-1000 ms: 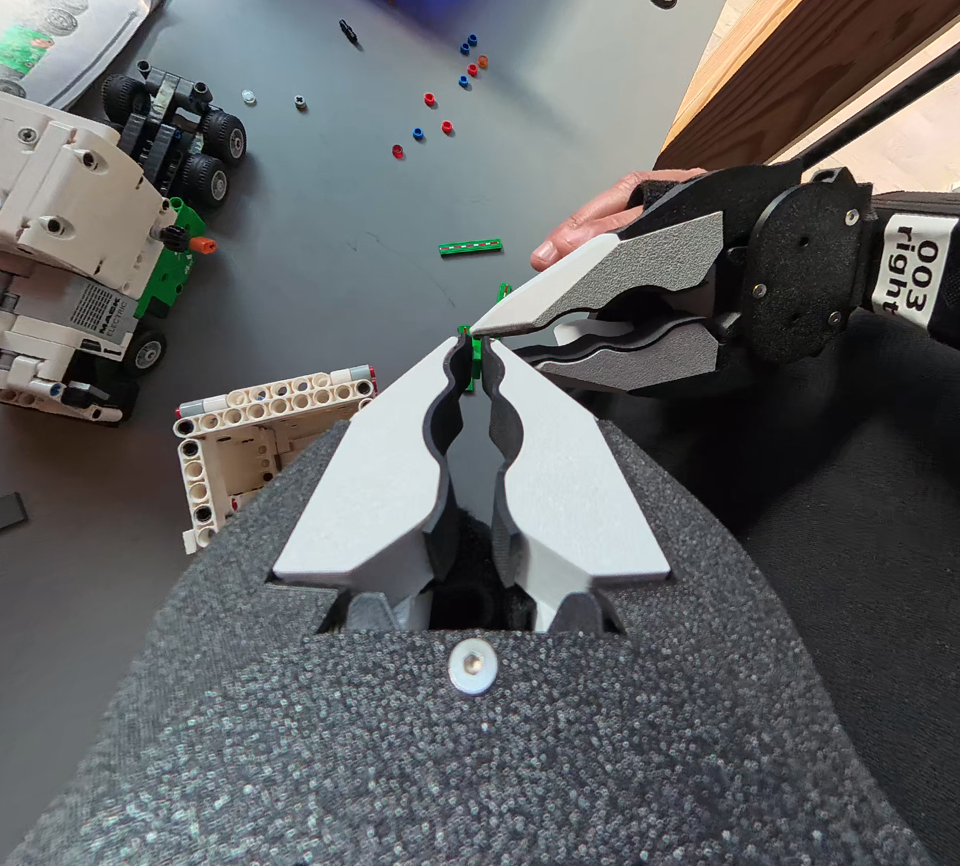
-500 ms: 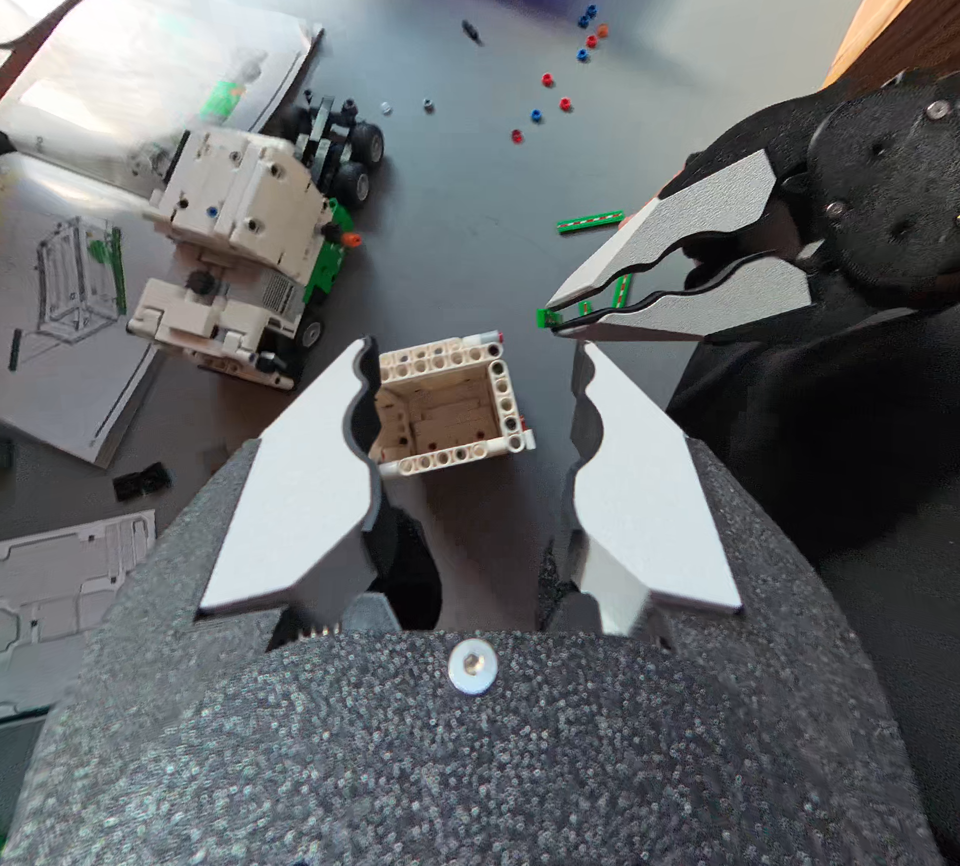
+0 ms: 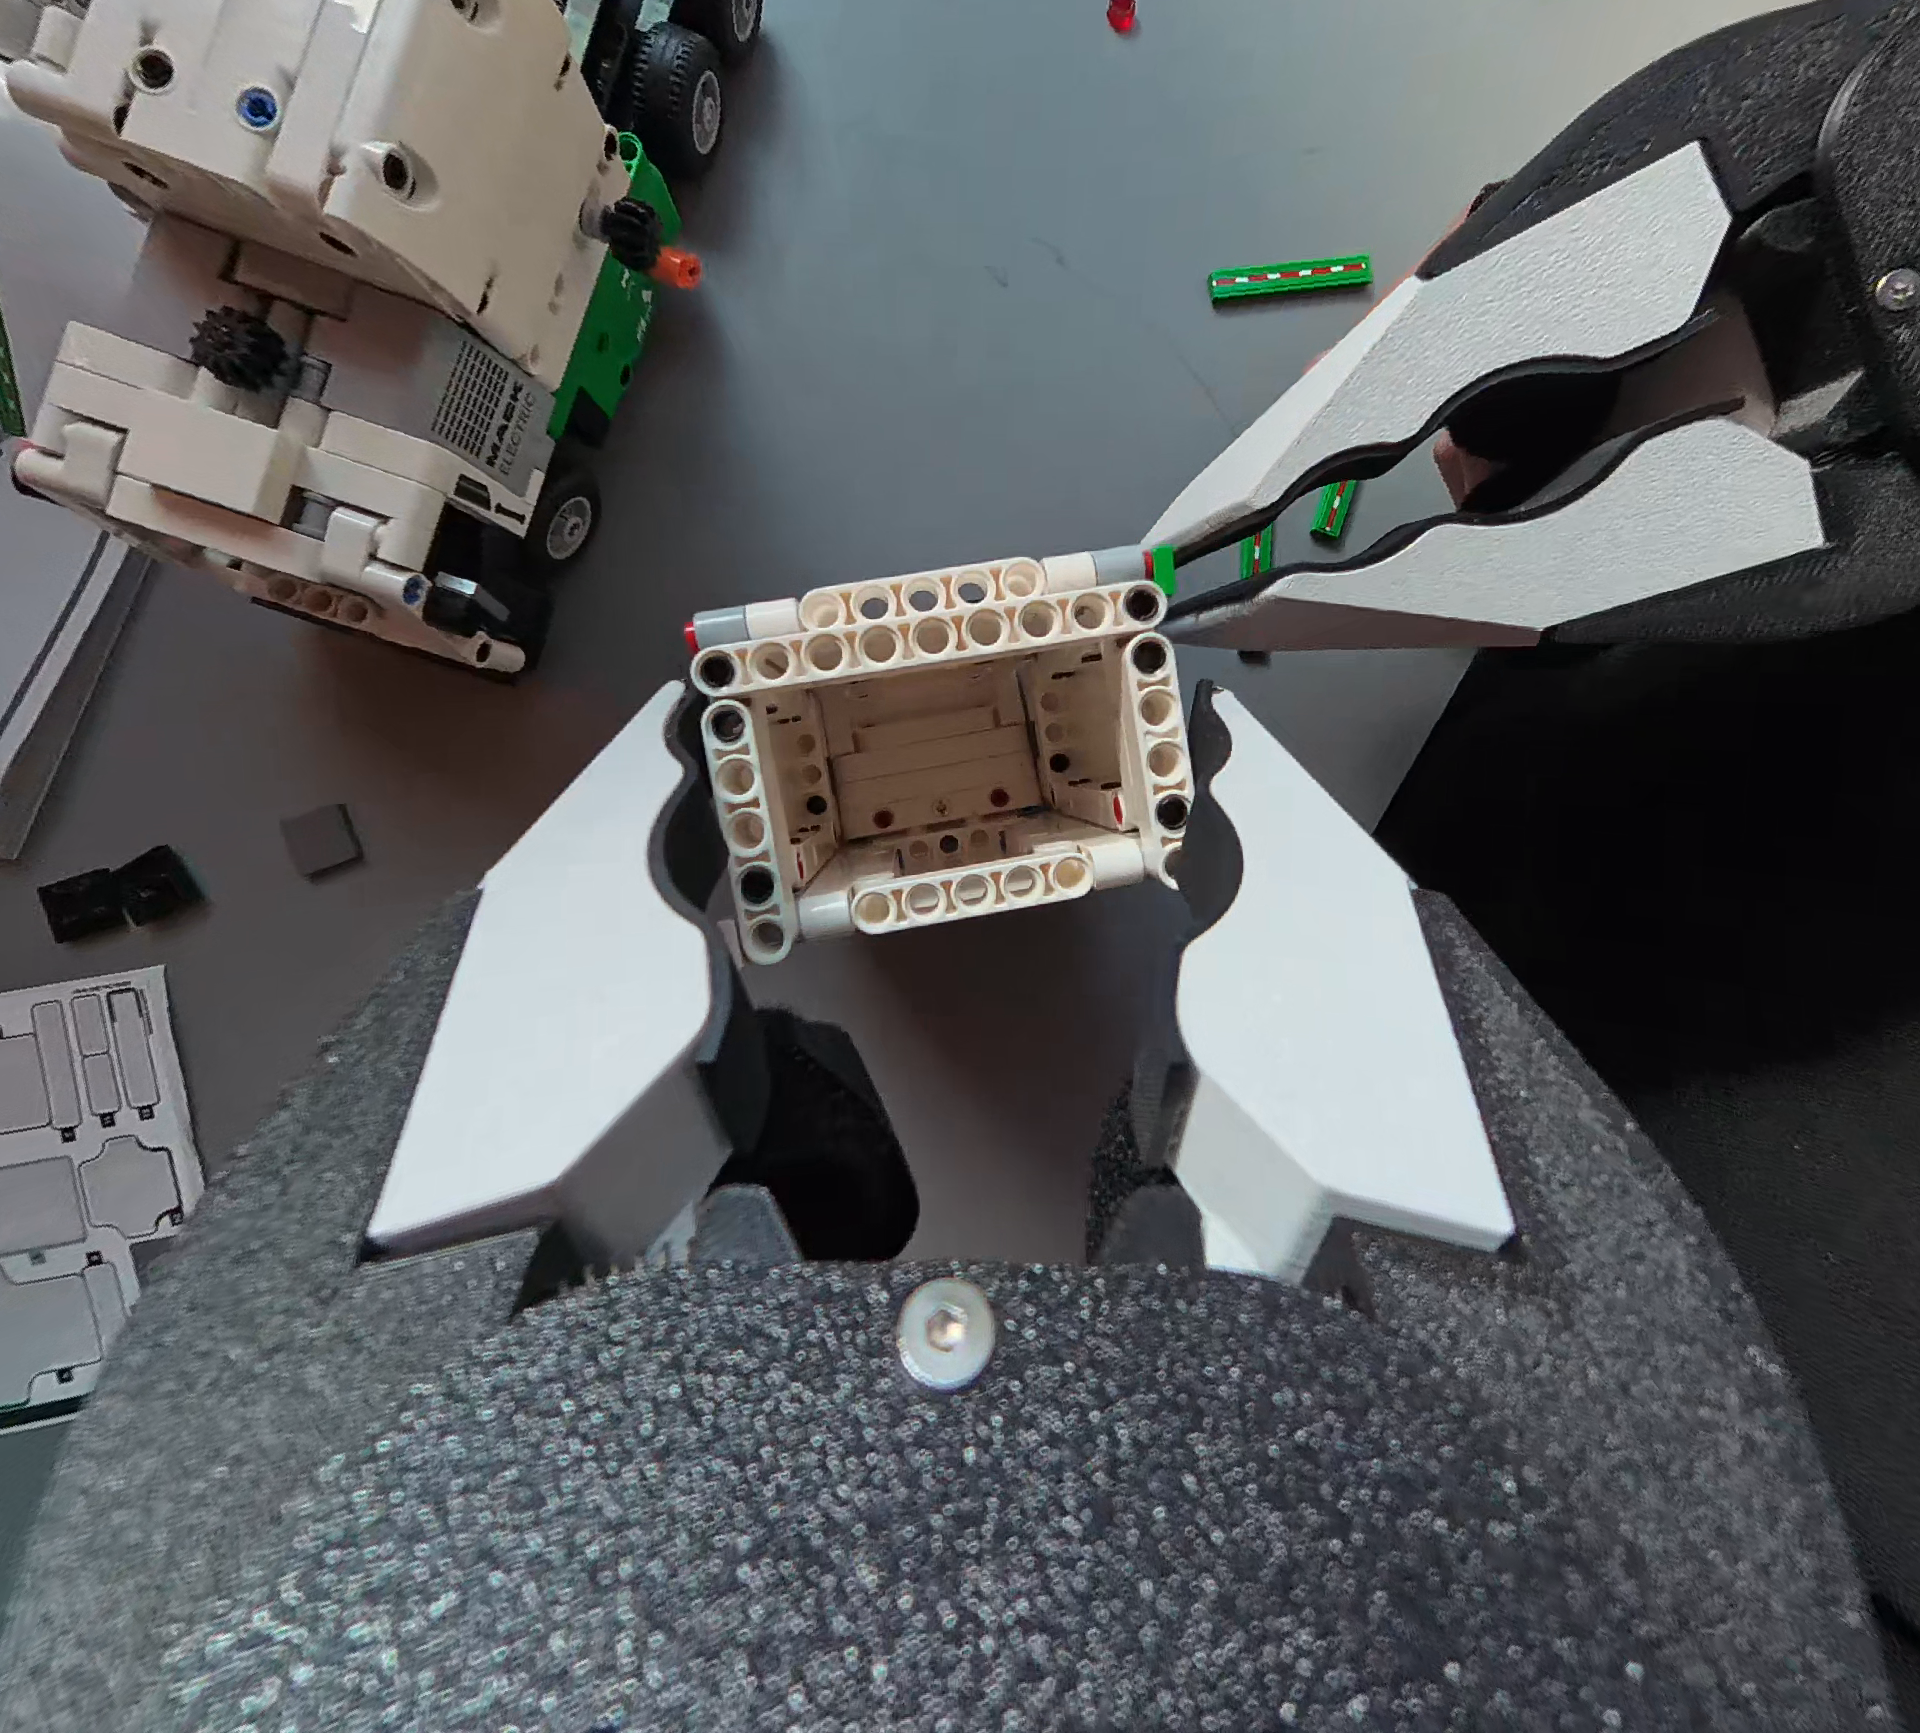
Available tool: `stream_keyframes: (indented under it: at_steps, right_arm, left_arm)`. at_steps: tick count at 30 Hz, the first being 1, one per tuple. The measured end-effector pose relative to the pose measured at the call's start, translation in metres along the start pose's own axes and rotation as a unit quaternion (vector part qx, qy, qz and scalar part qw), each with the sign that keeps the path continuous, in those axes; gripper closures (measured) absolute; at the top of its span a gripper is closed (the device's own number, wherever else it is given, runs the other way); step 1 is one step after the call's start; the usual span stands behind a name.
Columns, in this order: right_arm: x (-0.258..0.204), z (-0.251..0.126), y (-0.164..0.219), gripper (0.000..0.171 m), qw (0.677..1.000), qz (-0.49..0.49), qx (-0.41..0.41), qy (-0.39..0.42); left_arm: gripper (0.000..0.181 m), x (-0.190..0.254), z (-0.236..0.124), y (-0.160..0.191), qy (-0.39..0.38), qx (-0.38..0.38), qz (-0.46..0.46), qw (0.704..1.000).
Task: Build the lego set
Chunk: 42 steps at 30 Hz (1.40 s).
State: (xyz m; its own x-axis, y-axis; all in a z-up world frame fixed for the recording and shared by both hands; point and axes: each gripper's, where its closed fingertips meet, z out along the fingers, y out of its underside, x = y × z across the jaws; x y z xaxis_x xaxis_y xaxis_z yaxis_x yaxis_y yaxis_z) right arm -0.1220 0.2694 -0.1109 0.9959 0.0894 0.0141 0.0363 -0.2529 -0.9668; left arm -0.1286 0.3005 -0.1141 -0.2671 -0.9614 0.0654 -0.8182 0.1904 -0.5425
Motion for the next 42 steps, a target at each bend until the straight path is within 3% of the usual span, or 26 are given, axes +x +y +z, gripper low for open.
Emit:
stream_keyframes:
  at_steps: [1, 21, 30, 39, 42]
  right_arm:
    - [-0.001, 0.001, 0.000, 0.165, 1.000, 0.002, 0.000, -0.002]
    - [0.007, -0.003, 0.002, 0.165, 1.000, -0.007, -0.024, -0.006]
    - [0.004, -0.004, 0.001, 0.165, 1.000, -0.003, -0.023, -0.013]
    - [0.006, -0.003, 0.001, 0.165, 1.000, 0.006, -0.020, -0.019]
    - [0.008, -0.003, 0.001, 0.165, 1.000, 0.009, -0.018, -0.016]
  left_arm:
    - [0.093, 0.000, 0.001, -0.001, 0.000, 0.001, -0.001, 1.000]
    - [0.093, 0.002, 0.002, -0.002, 0.001, -0.011, 0.010, 1.000]
    - [0.077, 0.007, 0.004, -0.010, 0.000, -0.012, -0.008, 1.000]
    - [0.096, -0.001, 0.003, -0.020, -0.021, -0.025, -0.020, 0.999]
    - [0.092, 0.001, 0.003, -0.022, -0.014, -0.027, -0.021, 0.999]
